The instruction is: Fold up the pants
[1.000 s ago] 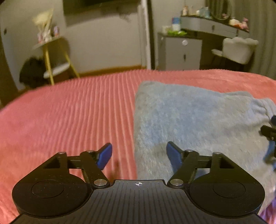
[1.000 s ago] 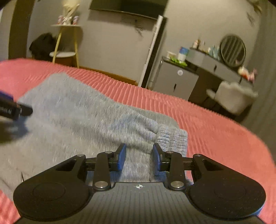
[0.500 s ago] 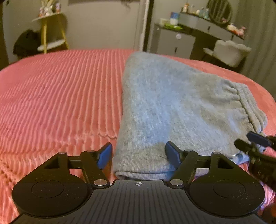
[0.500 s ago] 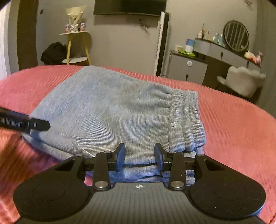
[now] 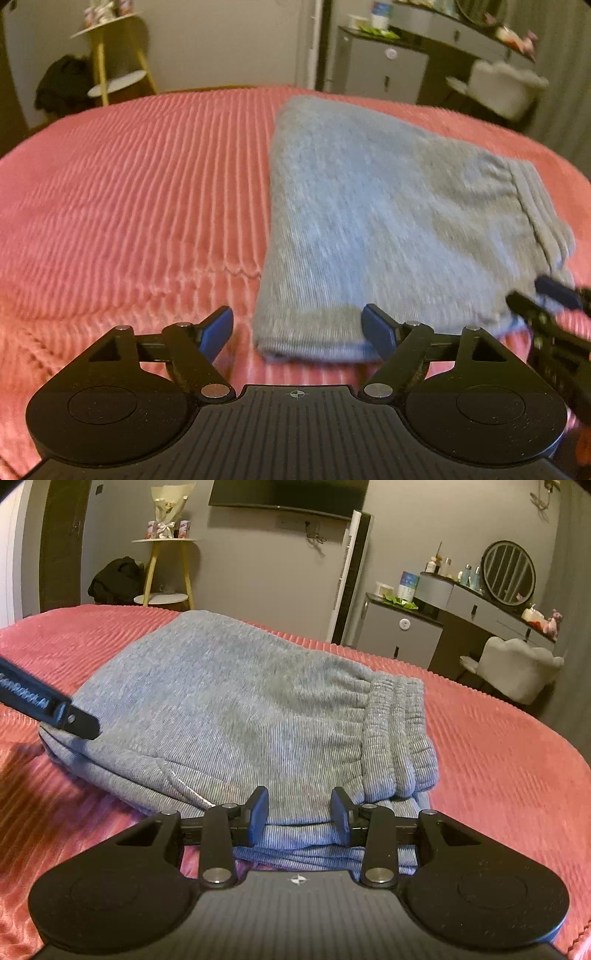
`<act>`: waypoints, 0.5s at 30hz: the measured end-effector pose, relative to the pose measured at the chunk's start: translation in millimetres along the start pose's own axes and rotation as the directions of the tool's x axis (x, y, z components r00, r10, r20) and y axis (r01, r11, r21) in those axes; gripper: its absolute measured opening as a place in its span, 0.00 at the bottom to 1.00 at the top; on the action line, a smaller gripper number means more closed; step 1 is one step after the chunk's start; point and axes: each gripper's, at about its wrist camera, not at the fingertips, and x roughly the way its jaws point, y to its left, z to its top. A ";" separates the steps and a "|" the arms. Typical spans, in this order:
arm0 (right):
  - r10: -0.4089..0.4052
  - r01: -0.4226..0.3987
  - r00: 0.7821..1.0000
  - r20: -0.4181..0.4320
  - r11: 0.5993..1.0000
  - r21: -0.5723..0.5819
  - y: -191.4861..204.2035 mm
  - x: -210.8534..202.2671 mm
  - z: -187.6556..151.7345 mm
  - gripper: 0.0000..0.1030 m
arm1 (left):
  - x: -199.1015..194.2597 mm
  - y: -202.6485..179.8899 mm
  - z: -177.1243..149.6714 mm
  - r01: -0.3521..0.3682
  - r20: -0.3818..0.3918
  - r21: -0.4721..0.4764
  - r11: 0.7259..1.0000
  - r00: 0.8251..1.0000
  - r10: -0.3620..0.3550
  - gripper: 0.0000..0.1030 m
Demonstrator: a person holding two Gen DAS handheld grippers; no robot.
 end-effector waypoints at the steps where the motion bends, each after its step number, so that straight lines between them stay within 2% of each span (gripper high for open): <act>1: 0.000 0.000 1.000 -0.007 1.000 0.006 -0.4 -1.5 -0.6 0.36 | -3.2 -0.1 -4.3 0.001 -0.007 0.015 1.000 1.000 -0.001 0.80; 3: 0.001 0.000 0.999 -0.035 1.000 0.022 -0.9 -3.5 -1.9 0.41 | -9.1 1.3 -16.3 -0.003 -0.019 0.043 0.999 1.000 0.004 0.80; 5: 0.030 -0.026 0.996 -0.078 0.999 0.047 -2.5 -5.4 -4.0 0.59 | -13.6 5.7 -31.2 -0.019 -0.017 0.061 0.998 1.000 0.020 0.80; 6: 0.047 -0.040 0.993 -0.112 0.997 0.060 -2.0 -6.0 -6.1 0.83 | -15.3 8.1 -37.8 -0.022 -0.016 0.060 0.998 1.000 0.023 0.80; 7: 0.036 -0.028 0.991 -0.128 0.998 0.061 -0.5 -6.8 -8.1 0.92 | -16.4 11.8 -45.1 -0.022 -0.017 0.050 0.999 1.000 0.023 0.80; 10: 0.016 -0.010 0.994 -0.110 0.999 0.051 3.9 -17.7 -9.3 0.94 | -17.4 24.6 -67.7 -0.030 -0.022 -0.014 0.999 0.999 0.030 0.80; 12: 0.014 -0.007 0.994 -0.111 0.998 0.058 4.9 -23.9 -10.6 0.95 | -16.8 28.2 -77.3 -0.058 -0.052 -0.047 0.997 0.997 0.055 0.81; 13: 0.015 -0.008 0.993 -0.117 0.998 0.064 5.6 -27.4 -12.0 0.95 | -17.3 27.9 -77.9 -0.059 -0.068 -0.054 0.997 0.996 0.056 0.81; 15: 0.047 -0.035 0.989 -0.138 0.995 0.092 4.8 -34.0 -14.5 0.96 | -24.5 23.1 -77.1 -0.047 -0.041 -0.032 0.998 0.998 0.045 0.82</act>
